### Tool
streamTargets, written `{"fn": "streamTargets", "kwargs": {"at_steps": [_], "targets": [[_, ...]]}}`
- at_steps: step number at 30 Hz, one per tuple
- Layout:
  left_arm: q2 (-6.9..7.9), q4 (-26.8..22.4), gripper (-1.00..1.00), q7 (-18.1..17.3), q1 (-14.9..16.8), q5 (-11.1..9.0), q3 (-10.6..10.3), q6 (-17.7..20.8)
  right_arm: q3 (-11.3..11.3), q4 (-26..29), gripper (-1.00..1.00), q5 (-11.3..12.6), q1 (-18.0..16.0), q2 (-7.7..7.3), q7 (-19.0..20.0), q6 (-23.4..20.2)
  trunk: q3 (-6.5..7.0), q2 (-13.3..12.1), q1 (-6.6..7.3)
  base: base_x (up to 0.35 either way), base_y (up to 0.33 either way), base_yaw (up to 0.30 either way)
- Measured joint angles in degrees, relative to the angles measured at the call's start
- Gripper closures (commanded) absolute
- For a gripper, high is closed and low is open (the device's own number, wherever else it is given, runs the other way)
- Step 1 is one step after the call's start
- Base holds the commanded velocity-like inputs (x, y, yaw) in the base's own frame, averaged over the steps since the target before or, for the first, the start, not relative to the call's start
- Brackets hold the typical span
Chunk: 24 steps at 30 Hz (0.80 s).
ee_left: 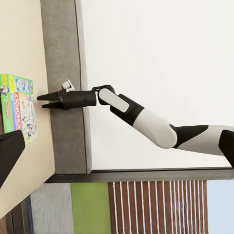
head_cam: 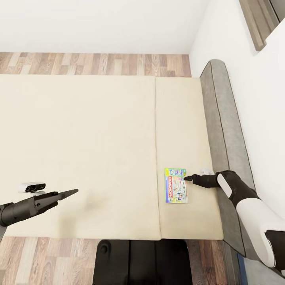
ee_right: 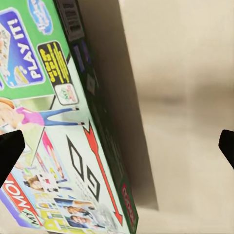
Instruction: Put all the toys in the child's room - the three board games (two on the bed and one on the table), the two jigsaw puzzles on the table, and the tennis ball on the table - inside the toy box on the table in the child's room.
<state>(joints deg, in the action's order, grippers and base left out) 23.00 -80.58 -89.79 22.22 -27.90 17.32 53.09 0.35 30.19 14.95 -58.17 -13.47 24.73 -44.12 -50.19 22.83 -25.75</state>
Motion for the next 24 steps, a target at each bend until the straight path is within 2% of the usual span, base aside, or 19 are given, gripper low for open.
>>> {"fn": "streamTargets", "kwargs": {"at_steps": [18,24], "targets": [[-0.06,0.0,-1.0,0.0,0.0,0.03,0.0,0.0,-0.1,0.07,-1.0,0.09,0.0,0.37,0.03,0.0,-1.67,0.0,0.0,0.0,0.0,0.0],[-0.08,0.0,-1.0,0.0,0.0,0.02,0.0,0.0,-0.1,0.1,-1.0,0.12,0.0,0.99,0.64,0.0,-2.23,0.0,0.0,0.0,0.0,0.0]]}}
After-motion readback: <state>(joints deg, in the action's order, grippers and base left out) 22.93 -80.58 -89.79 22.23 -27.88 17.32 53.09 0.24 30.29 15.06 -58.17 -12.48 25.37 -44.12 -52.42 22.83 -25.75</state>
